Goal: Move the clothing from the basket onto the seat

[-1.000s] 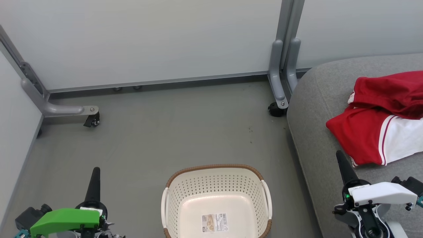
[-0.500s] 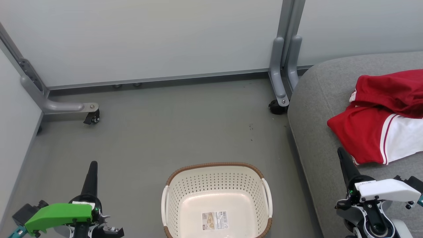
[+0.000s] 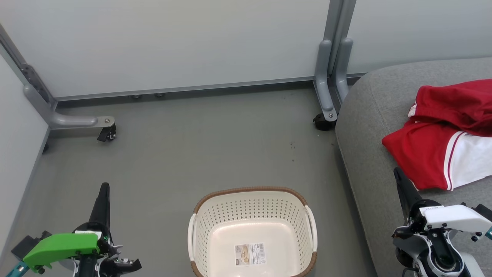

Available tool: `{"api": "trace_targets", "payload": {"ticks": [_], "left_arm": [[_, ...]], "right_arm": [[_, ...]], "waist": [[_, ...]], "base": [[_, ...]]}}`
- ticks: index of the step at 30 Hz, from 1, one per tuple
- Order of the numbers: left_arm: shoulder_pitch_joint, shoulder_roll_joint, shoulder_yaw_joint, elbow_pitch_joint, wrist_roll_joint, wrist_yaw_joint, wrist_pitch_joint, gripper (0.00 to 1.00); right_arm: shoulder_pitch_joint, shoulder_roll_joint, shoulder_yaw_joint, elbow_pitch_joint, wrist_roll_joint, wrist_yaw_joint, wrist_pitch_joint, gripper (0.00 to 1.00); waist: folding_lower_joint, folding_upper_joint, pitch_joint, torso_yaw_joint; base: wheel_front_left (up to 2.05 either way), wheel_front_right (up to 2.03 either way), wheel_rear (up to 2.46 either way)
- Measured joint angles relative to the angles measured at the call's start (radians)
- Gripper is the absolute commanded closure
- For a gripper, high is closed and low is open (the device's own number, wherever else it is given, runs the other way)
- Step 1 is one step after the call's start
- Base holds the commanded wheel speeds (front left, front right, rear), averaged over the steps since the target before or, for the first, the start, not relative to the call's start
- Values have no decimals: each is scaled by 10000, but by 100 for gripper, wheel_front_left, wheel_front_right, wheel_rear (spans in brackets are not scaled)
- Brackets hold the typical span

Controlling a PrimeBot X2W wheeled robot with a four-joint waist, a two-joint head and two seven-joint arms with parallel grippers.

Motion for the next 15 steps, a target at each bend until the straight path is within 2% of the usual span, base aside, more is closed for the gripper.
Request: {"api": "trace_targets", "payload": {"ticks": [15], "left_arm": [[-251, -8, 207, 115, -815, -44, 295, 100]], "right_arm": [[-160, 13, -176, 92, 920, 0, 261, 100]], "waist": [[0, 0, 106, 28]], "base": [[0, 0, 0]]}}
